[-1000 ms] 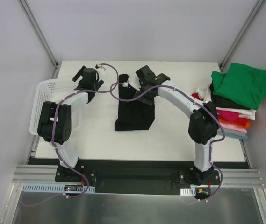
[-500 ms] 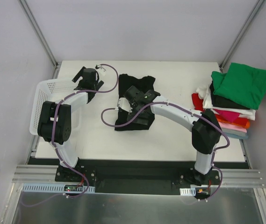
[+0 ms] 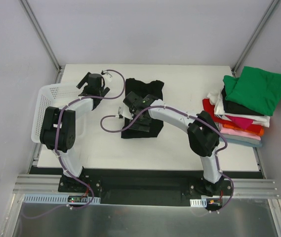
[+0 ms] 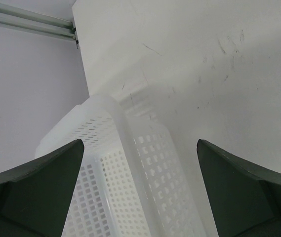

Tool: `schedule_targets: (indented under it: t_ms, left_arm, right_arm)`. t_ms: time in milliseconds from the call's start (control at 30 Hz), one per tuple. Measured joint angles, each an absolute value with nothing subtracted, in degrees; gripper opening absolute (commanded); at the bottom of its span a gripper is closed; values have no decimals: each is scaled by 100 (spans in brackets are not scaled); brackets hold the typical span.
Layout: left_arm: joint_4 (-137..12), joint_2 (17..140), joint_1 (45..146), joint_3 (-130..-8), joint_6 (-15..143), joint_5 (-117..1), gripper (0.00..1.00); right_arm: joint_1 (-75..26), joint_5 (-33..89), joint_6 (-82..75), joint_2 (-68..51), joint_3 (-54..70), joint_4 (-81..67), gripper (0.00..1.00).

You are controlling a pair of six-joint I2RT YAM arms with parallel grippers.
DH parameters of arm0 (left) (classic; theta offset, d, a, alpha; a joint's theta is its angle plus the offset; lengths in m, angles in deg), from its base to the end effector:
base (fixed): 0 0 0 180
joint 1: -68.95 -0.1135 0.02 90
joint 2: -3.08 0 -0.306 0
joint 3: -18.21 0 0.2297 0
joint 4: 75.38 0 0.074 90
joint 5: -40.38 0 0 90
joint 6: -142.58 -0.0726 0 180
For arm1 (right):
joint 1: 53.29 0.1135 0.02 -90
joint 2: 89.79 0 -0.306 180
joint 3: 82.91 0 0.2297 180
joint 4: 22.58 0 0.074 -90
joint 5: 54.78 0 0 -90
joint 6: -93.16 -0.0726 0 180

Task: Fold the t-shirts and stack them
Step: Fold the tshirt

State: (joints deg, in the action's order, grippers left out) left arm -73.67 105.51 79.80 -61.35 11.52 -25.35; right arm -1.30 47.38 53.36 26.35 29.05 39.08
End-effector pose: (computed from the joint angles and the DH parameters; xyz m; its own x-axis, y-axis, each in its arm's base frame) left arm 0.4230 -0.0507 0.2647 -0.4365 0.6933 -0.5734 0.1209 0.6767 0.7262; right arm 0.2850 0.3398 0.2392 0.1913 -0.9748 -0.1143 -0.8907 -0.1235 -0.4375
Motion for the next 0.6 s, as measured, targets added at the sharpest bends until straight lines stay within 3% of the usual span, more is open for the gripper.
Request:
schedule_targets:
  t_ms: [600]
  left_arm:
    - [-7369, 10636, 7921, -6135, 1139, -2555, 99]
  right_arm:
    - [-54, 4568, 5334, 2952, 3115, 3989, 81]
